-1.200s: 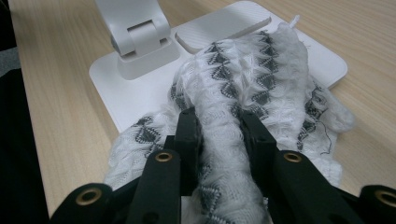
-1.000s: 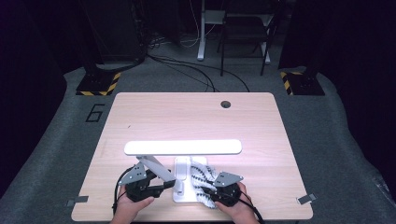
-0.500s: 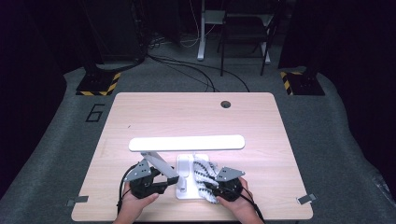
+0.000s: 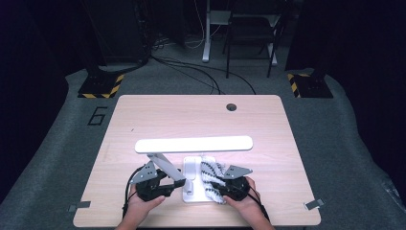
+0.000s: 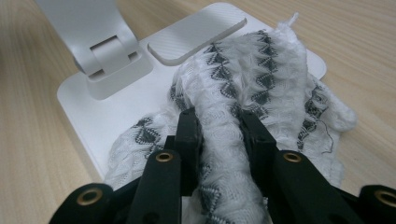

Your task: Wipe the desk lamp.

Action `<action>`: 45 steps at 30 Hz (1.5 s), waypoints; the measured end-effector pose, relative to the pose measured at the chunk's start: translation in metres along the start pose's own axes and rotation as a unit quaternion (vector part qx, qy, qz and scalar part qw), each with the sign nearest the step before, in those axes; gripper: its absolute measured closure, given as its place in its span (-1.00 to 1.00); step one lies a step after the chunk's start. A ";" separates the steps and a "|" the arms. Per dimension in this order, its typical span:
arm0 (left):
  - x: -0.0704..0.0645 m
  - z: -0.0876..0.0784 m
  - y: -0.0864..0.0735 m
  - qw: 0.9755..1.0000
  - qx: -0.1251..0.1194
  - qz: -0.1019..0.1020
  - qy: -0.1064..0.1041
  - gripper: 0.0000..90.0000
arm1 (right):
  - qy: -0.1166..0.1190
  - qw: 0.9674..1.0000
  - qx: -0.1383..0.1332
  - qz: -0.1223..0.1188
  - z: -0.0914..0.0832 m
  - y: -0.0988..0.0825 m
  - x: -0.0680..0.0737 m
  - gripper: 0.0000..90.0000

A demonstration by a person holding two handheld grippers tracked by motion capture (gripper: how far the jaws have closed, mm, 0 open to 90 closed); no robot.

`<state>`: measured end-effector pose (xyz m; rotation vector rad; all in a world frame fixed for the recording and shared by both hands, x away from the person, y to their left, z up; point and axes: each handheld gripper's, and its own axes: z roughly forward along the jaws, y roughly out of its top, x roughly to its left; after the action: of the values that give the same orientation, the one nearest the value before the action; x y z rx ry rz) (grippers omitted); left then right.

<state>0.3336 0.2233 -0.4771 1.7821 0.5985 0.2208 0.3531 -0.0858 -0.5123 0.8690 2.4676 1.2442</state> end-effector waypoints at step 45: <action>0.003 0.001 0.003 1.000 0.011 0.001 -0.018 0.16 | -0.037 0.998 0.000 0.059 0.041 0.036 -0.051 0.61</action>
<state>0.3378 0.2231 -0.4749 1.8035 0.5758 0.1826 0.4268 -0.0738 -0.5113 1.0551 2.3879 1.2260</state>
